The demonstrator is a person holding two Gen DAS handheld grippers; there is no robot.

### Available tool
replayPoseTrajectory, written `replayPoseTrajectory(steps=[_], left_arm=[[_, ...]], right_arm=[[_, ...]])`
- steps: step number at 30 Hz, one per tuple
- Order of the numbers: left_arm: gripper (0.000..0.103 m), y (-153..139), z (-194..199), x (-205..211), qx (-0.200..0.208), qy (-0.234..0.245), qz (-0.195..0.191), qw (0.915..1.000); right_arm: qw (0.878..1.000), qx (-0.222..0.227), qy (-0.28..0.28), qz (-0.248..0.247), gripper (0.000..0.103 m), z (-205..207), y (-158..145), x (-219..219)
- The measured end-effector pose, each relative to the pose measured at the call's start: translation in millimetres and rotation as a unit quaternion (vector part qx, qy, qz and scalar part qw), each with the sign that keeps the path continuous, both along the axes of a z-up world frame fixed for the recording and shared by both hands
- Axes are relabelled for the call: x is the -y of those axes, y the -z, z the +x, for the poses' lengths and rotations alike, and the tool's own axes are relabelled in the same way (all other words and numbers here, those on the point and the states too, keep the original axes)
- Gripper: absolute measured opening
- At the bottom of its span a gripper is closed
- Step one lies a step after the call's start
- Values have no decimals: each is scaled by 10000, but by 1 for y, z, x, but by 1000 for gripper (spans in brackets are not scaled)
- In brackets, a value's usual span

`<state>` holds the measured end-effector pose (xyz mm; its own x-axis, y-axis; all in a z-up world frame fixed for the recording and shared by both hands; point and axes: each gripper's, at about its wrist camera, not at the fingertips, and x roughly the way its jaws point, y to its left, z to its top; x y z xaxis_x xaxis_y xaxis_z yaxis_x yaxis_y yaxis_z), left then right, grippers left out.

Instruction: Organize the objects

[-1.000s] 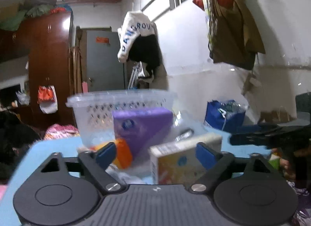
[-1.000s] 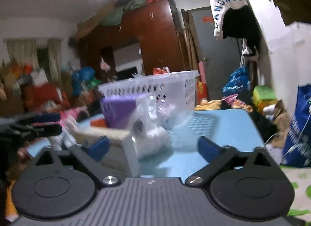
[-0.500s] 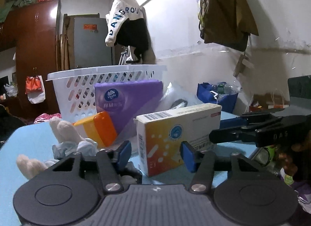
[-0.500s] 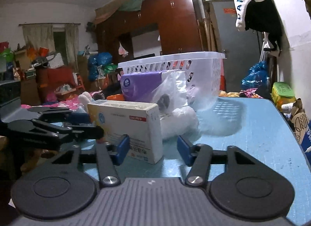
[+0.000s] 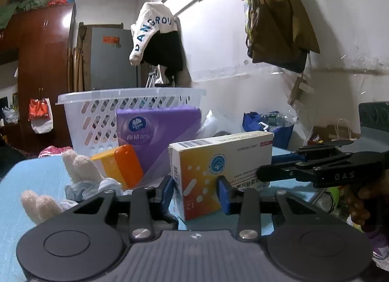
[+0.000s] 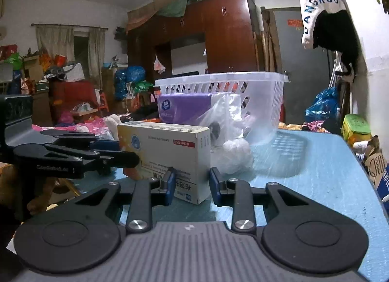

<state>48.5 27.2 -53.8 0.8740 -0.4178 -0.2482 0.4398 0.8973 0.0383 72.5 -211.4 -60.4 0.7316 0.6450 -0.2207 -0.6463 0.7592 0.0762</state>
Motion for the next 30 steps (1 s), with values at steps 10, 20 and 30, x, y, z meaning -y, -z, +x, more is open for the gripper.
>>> replayPoseTrajectory(steps=[10,20,30], left_arm=[[38,-12,-9,-3,167,85,-106,9998],[38,-44,-10,-7,511,31,-163,9986],[38,-136,53,-11,727,-398,42,9965]], right_arm=[[9997,223,73,-17,32,-8,-16,-1],[9987,497,31,-39,32,-1,-53,-9],[9979,612,22,-191,31,72,-135,-35]])
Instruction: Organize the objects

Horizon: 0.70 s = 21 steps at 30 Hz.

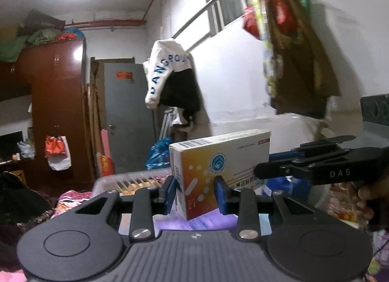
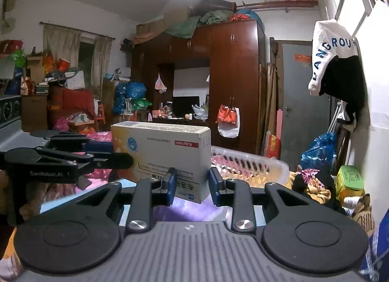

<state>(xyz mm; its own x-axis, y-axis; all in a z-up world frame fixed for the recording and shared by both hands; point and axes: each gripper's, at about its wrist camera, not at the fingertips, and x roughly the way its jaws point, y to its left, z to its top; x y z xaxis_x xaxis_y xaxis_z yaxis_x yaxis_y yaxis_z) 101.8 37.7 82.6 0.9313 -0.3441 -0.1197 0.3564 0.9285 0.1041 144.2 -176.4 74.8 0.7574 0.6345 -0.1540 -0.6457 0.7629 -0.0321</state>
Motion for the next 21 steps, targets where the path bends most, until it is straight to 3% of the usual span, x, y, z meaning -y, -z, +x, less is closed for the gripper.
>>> replayPoseTrajectory(steps=[6,11,16,17,18,19,21], left_arm=[[38,-28,88,-4,-555,-275,162,9979],[38,-11,148,-4,-1266,-392,188,9910],[40,1,167,1,-1496,-559,348,9865],[43,1,168,-2,-1490,-615,319,9864],[54,1,165,-6,-1427,-732,302,9866],[67,1,159,-10,-1341,-820,311,9871],[76,0,138,-20,-1097,-874,321,9896]], right_arm=[[9984,-458,290,-166,30,78,-9,-23],[9927,-877,615,-554,30,110,17,-37],[9889,-1155,722,-587,33,118,24,-37],[9887,-1185,771,-503,42,117,23,-34],[9878,-1190,910,-424,58,113,21,-28],[9875,-1137,1020,-398,66,109,15,-23],[9883,-894,1206,-259,90,87,9,-7]])
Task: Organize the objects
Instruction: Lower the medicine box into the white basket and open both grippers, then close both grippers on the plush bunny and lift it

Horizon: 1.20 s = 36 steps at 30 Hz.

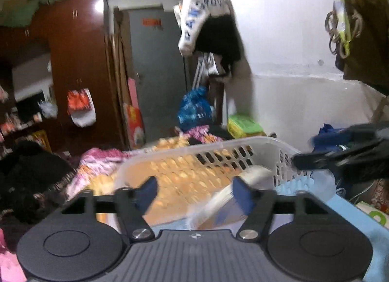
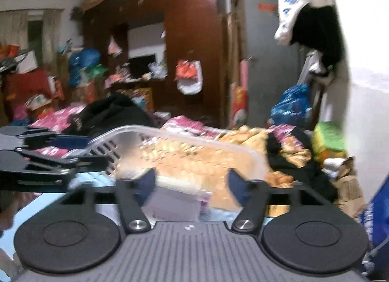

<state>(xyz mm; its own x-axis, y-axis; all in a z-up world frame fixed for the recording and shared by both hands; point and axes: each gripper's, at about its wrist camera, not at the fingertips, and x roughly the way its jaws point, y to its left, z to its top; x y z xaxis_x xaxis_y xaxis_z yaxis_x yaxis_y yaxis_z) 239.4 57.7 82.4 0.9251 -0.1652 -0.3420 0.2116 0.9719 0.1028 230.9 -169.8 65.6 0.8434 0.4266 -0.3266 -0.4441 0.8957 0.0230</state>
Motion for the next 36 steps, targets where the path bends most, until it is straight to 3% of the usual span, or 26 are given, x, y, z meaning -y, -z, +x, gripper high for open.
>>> replayPoseTrajectory(steps=[4,7,11,14,16,20,24,32,33,36], left_arm=[[81,5,-60,-22,250,160,-304,9991],[83,23,-112,-33,460,14,-332,9984],[83,48,-163,-51,598,-315,-617,9958],[83,65,-195,-62,734,-378,-1045,9911],[83,77,-206,-65,678,-489,-1109,9903],[83,99,-209,-68,566,-864,-1011,9895],[83,110,-209,-75,511,-760,-1306,9872],[83,127,-216,-69,540,-667,-1138,9898],[81,129,-214,-67,509,-654,-1101,9905],[62,133,-209,-64,419,-645,-1109,9908]], right_arm=[[9987,318,-42,407,102,-56,1,26],[9965,315,-345,686,103,-99,20,34],[9948,303,-600,771,103,-135,47,10],[9911,263,-977,865,103,-146,65,-17],[9894,358,-1146,821,102,-150,74,-36],[9865,403,-1479,578,93,-154,87,-65],[9857,465,-1576,363,67,-147,92,-82],[9832,373,-1766,261,50,-142,92,-94],[9831,355,-1783,231,46,-141,92,-95],[9826,293,-1831,115,32,-140,95,-98]])
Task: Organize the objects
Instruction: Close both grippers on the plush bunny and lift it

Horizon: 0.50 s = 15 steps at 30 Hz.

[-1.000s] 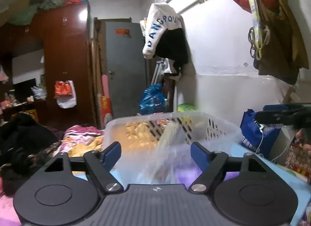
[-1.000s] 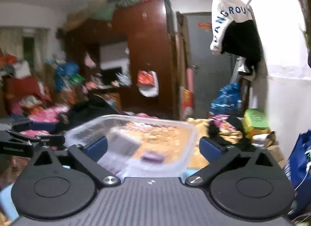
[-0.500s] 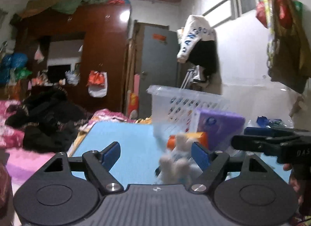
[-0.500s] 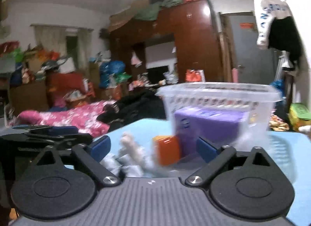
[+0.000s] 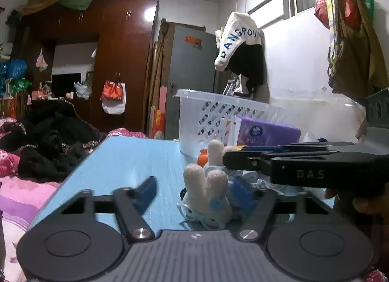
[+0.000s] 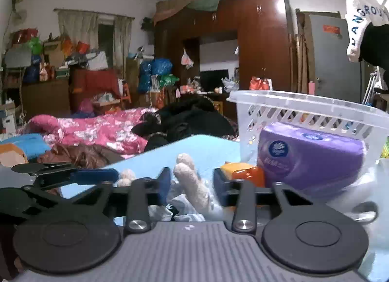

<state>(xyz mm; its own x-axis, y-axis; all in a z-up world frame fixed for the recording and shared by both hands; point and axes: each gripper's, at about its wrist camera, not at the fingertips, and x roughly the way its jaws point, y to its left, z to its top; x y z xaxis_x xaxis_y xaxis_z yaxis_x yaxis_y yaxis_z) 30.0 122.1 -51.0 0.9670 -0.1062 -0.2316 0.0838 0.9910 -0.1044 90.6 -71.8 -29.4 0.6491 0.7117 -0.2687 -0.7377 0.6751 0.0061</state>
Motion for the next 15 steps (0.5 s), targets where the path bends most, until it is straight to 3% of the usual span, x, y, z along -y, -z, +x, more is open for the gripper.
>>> replayPoseTrajectory(steps=[4,15], left_arm=[[37,3,2,2,-13,117,-54,9999],[30,-5,-8,10,291,81,249,9992]], right_arm=[[10000,48,-35,-11,21,-1,3,-1],[9997,228,14,67,13,-5,-5,10]])
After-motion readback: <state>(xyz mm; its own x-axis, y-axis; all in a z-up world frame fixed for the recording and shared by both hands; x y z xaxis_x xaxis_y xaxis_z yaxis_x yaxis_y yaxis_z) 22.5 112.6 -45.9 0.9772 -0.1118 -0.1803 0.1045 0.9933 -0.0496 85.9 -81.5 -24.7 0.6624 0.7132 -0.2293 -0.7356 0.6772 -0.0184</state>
